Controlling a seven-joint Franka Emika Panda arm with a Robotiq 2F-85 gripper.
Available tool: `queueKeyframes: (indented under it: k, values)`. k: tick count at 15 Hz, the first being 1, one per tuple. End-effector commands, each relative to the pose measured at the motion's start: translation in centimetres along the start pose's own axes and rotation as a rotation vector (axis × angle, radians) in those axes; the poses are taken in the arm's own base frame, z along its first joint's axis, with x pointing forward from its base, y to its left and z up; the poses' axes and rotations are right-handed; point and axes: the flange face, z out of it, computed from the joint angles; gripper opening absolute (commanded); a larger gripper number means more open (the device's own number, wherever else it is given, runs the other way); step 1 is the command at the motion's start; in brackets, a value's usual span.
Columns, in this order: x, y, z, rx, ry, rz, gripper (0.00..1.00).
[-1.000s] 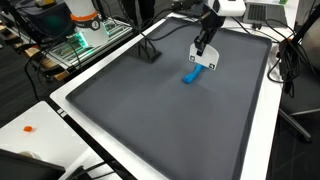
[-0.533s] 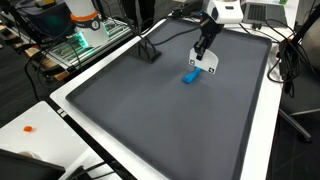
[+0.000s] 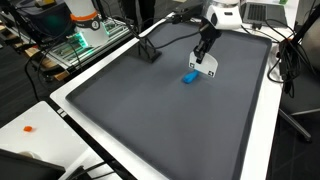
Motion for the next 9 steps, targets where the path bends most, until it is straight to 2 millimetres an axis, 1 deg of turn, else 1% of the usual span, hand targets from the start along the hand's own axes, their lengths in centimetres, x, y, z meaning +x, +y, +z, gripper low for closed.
queueKeyframes:
  k: [1, 4, 9]
  values:
    - [0.43, 0.45, 0.31, -0.010, 0.008, -0.012, 0.01]
    - [0.56, 0.53, 0.11, -0.009, 0.013, -0.011, 0.01]
    - [0.87, 0.33, 0.55, -0.003, 0.012, -0.013, 0.01]
